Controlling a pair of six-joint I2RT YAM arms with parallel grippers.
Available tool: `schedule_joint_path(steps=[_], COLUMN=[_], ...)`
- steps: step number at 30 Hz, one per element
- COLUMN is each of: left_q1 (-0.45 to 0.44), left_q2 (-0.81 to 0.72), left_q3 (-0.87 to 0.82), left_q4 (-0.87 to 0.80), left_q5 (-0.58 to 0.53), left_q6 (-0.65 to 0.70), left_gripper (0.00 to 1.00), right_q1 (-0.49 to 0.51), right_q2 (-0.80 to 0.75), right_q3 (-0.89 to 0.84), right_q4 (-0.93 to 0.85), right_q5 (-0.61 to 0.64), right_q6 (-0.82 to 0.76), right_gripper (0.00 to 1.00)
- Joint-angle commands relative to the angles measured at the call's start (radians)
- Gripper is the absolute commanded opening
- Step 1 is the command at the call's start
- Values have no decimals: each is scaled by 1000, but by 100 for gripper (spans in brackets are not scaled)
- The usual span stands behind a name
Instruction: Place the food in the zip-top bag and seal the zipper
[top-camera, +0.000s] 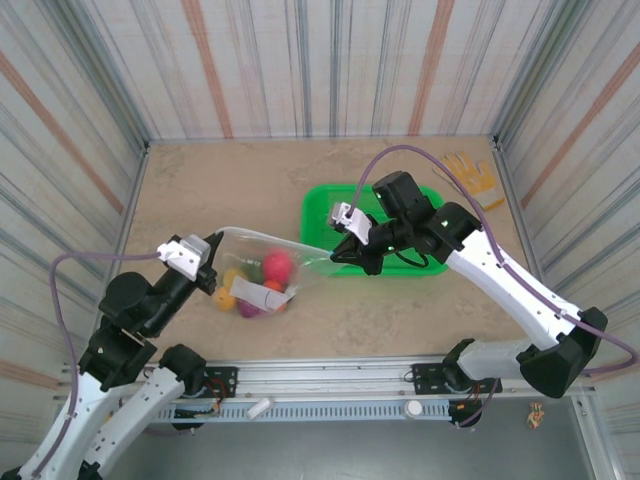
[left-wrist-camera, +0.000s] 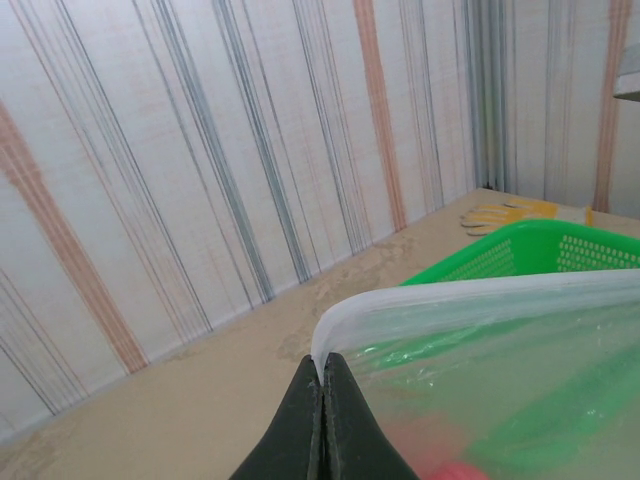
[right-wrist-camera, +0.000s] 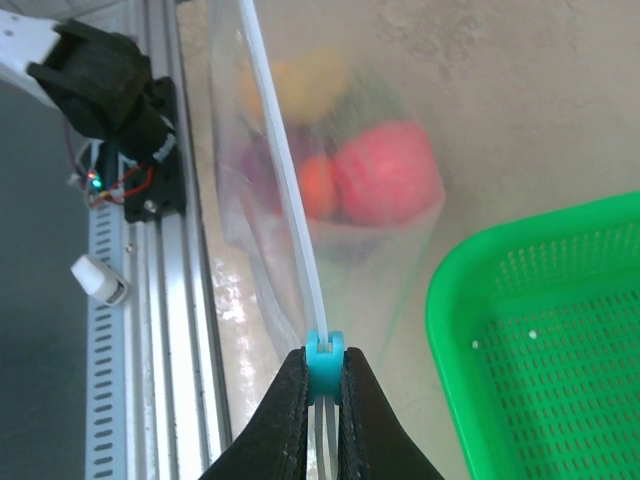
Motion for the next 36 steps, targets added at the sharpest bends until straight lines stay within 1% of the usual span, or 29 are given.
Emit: schedule_joint_path(steps=[1,5,7,9,10,13,15,20,25,29,30,36], left_q1=[15,16,15,15,15,15,16,15,15,15,15,15], left_q2=[-32,-36,-36,-35,-32,-36,-40,-20,-14,-13,-13,-14], left_q3=[38,37,44,46,53,53,51,73,84,93,96,114], left_q4=[85,83,73,59,42,23,29,21,18,10,5,-23], left_q5=[-155,-151,-143,-128,-116,-98,-97,-71,-72,-60,-55,15], left_q6=[26,17,6,-7,-12,-25,-26,-23,-15,-23,-32,-155], left_gripper=[0,0,0,0,0,0,0,0,0,0,0,0], right_q1=[-30,-33,-26,1,20,85,120,131,139,139,140,122], right_q2=[-33,-29,-23,-8,7,75,112,141,168,163,158,133], right_q3=[-31,-13,12,46,71,134,148,171,192,218,235,346], right_q4=[-154,-165,-183,-223,-257,-381,-424,-451,-493,-472,-463,-476], right_q5=[168,187,149,141,158,267,327,337,403,351,336,237], right_q6=[-5,-2,-2,-16,-32,-93,-116,-121,-131,-113,-100,-79], right_gripper=[0,0,0,0,0,0,0,0,0,0,3,3])
